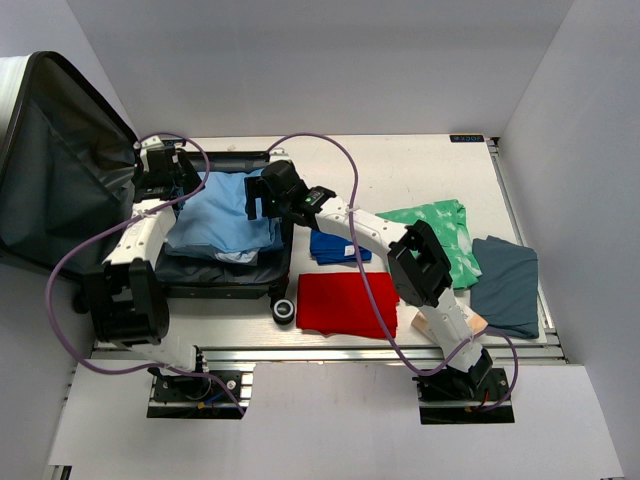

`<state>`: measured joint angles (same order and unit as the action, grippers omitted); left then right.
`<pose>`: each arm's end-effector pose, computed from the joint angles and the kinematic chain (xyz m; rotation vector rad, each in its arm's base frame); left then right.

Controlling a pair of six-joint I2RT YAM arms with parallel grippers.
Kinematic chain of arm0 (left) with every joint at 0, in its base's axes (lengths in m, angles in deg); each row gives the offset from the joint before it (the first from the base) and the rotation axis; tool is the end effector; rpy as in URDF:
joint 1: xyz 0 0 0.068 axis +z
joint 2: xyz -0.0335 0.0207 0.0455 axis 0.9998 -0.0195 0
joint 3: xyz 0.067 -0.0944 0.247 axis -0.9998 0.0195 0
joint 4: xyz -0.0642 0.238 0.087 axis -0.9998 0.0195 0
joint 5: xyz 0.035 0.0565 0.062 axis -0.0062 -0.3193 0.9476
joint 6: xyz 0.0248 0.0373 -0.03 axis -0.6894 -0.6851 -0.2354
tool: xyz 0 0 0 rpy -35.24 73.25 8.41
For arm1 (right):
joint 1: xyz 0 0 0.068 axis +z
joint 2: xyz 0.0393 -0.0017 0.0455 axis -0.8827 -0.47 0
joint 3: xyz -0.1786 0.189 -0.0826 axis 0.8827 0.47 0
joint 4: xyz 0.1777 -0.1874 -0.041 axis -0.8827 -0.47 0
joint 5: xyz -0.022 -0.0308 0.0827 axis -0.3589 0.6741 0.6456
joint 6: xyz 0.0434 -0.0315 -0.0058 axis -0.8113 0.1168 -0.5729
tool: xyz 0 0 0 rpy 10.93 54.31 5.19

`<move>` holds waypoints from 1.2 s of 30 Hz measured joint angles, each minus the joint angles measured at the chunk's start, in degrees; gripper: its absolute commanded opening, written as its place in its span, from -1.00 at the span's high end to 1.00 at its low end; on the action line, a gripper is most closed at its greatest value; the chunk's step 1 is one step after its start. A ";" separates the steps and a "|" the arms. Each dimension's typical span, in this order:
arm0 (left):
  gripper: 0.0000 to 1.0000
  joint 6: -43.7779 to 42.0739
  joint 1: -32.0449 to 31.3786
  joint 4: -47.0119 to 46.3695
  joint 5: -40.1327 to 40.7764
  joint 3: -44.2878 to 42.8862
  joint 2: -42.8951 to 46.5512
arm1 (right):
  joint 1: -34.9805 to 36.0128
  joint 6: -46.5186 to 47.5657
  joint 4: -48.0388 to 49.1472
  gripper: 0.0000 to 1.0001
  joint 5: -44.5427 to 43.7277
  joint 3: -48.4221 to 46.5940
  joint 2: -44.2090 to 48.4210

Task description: Pack the luggage

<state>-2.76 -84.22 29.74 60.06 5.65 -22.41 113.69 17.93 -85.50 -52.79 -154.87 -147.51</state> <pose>0.3596 0.0401 0.2746 -0.6312 2.1330 0.1994 0.3370 0.4157 0.2574 -0.3143 2.0967 0.6460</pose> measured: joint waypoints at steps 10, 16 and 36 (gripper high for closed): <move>-0.96 0.50 -0.79 5.03 -2.10 -4.70 7.10 | -0.76 1.79 -3.89 -0.79 -4.52 1.44 10.25; -0.96 2.29 -1.55 5.88 -9.22 -2.80 6.27 | -1.99 8.00 -0.92 -0.79 5.46 0.24 12.83; -0.96 7.54 -0.74 10.19 -7.28 1.73 -6.51 | -2.14 10.34 -4.57 -0.79 7.54 -19.52 -15.63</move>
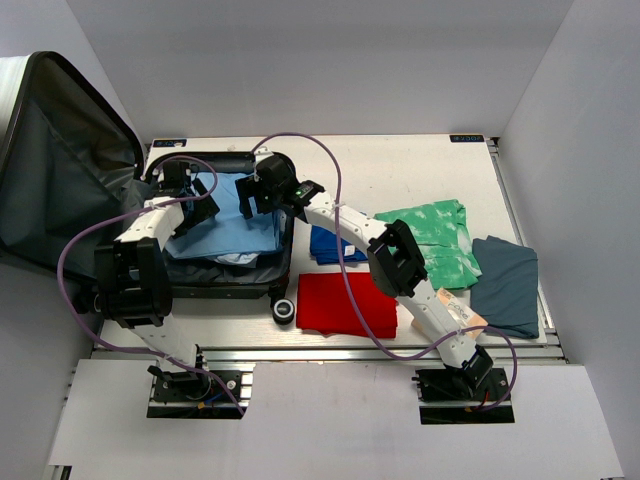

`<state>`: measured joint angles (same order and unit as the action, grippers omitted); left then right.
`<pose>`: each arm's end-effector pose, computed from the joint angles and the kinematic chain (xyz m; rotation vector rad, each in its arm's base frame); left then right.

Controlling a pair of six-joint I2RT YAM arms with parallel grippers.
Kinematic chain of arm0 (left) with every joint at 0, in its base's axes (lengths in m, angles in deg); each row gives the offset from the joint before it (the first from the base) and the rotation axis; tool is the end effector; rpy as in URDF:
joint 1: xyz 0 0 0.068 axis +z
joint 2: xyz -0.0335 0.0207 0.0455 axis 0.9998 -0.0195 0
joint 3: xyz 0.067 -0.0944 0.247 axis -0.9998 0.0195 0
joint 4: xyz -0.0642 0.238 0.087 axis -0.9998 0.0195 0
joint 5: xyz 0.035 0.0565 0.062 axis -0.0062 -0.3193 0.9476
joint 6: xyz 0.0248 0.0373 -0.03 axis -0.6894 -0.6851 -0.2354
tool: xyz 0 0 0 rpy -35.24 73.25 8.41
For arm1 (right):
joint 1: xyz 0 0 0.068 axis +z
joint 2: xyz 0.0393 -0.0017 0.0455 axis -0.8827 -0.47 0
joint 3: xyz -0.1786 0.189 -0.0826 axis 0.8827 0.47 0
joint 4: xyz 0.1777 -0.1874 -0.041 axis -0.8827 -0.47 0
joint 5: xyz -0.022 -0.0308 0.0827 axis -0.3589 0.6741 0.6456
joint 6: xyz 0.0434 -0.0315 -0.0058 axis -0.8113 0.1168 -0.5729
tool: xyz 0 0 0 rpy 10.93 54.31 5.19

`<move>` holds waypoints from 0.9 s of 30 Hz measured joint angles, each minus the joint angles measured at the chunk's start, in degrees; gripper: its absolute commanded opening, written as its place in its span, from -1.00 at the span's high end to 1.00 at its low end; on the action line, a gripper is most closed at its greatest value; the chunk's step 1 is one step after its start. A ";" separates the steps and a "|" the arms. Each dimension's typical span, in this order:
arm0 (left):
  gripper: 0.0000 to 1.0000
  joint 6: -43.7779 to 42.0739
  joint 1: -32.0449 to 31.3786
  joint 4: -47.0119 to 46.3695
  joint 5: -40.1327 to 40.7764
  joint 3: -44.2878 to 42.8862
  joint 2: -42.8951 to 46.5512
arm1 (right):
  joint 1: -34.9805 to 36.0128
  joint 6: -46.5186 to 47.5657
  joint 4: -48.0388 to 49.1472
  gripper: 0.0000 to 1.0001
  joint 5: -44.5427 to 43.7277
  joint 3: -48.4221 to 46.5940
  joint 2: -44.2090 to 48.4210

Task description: Pack the luggage

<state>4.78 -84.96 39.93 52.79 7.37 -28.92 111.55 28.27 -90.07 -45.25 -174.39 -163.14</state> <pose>0.3574 0.0309 0.2127 -0.7544 2.4389 0.0733 0.3804 0.4430 0.2205 -0.5505 2.0691 0.6364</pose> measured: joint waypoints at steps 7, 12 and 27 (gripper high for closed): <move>-0.96 -0.92 -0.70 0.94 -4.09 -6.19 4.98 | -0.94 3.19 -2.01 -0.79 2.05 9.16 14.16; -0.96 0.37 -1.79 -0.90 -12.41 -10.64 14.91 | -3.37 0.02 1.73 -0.79 2.16 33.27 45.03; -0.97 -8.17 -26.47 -1.49 -23.19 -30.91 -7.58 | -31.39 -18.34 -8.70 -0.79 -7.78 81.99 66.75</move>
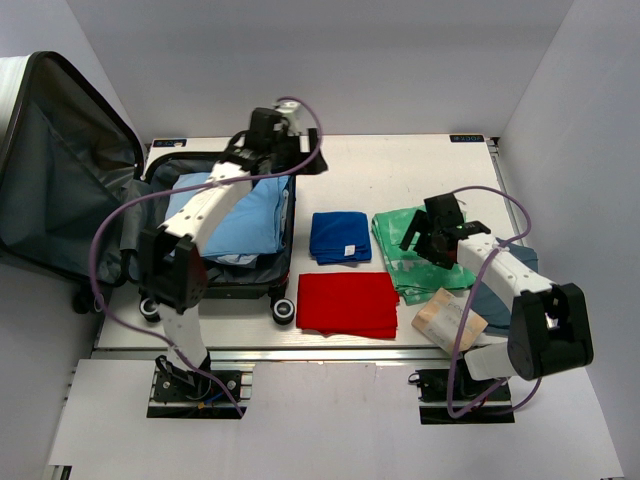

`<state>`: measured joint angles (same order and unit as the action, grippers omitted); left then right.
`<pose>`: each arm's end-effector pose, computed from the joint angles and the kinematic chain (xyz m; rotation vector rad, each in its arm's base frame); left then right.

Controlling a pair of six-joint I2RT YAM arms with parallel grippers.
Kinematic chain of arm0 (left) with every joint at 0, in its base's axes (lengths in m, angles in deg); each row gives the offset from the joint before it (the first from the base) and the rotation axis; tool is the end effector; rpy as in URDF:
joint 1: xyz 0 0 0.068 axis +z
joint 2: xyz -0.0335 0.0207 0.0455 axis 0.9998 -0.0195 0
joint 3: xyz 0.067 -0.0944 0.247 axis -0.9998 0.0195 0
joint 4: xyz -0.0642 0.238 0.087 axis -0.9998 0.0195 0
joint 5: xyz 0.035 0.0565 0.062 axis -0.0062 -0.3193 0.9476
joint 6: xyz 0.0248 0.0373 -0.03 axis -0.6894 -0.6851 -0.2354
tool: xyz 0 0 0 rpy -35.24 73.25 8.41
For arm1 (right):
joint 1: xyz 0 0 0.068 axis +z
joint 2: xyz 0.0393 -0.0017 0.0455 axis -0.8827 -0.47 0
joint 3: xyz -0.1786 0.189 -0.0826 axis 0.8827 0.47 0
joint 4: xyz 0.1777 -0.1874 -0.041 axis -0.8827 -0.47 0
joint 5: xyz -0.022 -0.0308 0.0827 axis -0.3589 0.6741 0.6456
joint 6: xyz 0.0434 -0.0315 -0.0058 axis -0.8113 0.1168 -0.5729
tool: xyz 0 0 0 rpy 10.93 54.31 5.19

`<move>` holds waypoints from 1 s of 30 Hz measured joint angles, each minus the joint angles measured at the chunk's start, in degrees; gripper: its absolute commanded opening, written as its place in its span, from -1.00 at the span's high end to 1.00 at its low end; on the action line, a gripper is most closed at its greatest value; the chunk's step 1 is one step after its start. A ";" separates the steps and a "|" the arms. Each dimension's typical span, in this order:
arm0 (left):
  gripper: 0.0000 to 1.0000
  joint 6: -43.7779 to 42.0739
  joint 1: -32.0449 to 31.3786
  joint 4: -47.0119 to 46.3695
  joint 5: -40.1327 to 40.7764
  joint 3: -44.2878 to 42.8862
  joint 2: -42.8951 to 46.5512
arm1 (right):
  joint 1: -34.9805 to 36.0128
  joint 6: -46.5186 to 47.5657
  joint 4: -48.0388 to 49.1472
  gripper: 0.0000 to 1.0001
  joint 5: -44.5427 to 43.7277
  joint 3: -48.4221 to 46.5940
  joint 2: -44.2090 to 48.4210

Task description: Pack the luggage

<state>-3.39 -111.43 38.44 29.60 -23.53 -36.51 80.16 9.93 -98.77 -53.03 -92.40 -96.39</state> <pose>0.3975 -0.1737 0.3402 0.1980 2.1929 -0.6602 0.2652 0.0796 0.2268 0.4631 2.4311 0.1519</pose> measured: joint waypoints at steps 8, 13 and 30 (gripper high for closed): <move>-0.96 -6.62 -4.26 4.87 -4.92 -21.07 -19.43 | -7.41 2.89 1.25 -0.77 -4.13 -1.55 -10.88; -0.96 -8.24 -4.09 5.11 -7.15 -27.12 -27.87 | -7.19 12.52 0.31 -0.76 -3.96 -10.38 -20.04; -0.96 -6.01 -3.93 -4.57 -11.54 -32.15 -40.33 | -7.08 30.18 14.03 -0.79 14.53 -35.95 -38.16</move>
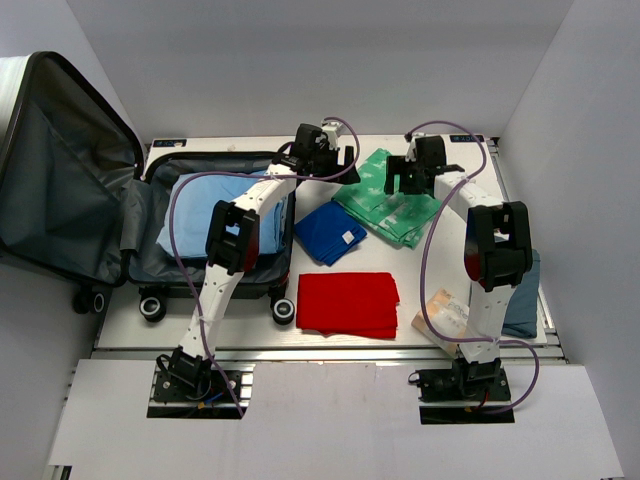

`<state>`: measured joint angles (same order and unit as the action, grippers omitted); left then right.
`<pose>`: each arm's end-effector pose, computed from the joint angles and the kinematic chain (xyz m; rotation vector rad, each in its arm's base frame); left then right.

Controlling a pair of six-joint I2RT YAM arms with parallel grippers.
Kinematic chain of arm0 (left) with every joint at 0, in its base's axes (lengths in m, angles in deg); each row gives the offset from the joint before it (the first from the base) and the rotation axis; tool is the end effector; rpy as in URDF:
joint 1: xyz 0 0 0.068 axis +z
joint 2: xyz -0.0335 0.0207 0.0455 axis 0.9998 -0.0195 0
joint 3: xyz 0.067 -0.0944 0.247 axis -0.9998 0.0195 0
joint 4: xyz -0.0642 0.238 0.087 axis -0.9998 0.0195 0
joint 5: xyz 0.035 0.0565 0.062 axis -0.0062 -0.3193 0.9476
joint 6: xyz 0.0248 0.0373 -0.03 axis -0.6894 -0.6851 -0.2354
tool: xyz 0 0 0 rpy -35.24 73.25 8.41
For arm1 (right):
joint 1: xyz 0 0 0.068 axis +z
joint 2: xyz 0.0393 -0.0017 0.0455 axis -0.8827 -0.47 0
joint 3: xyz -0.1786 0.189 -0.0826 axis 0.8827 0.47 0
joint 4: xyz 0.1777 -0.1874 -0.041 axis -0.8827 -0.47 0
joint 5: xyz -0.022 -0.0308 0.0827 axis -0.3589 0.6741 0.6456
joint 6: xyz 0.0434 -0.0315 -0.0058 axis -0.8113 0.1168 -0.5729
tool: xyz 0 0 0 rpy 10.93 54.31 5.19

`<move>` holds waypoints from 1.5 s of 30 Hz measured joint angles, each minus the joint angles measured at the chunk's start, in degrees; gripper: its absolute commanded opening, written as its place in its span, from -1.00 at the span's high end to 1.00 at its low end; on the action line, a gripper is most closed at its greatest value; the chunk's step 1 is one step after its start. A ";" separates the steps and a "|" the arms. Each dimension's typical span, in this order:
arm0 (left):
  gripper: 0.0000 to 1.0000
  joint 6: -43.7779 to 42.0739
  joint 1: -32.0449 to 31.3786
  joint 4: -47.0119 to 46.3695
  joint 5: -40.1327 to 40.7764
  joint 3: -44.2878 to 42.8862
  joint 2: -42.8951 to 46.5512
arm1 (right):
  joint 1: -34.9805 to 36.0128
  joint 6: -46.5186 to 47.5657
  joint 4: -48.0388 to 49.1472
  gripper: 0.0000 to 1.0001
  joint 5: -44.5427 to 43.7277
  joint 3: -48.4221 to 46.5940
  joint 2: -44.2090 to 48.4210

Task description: Pack the luggage

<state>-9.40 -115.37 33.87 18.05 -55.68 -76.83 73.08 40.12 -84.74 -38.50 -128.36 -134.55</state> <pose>0.5099 -0.2706 0.1930 0.5056 2.2160 -0.8489 0.4536 0.0909 0.2105 -0.1354 2.2928 0.2097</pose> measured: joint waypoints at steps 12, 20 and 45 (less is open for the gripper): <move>-0.96 7.13 -1.53 -15.47 1.18 -2.21 -9.25 | -6.16 -19.43 -6.84 -0.79 -7.52 10.36 11.61; -0.34 6.56 -2.86 -17.46 2.80 -1.62 -9.81 | -8.90 -23.17 -7.37 -0.78 -2.10 14.78 8.04; 1.00 6.69 -3.69 -15.69 4.66 7.43 6.64 | -5.18 -19.67 -6.21 1.00 5.88 5.44 11.32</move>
<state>-2.71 -119.06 18.18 22.71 -48.25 -70.19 67.90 20.44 -90.95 -32.62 -122.91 -123.23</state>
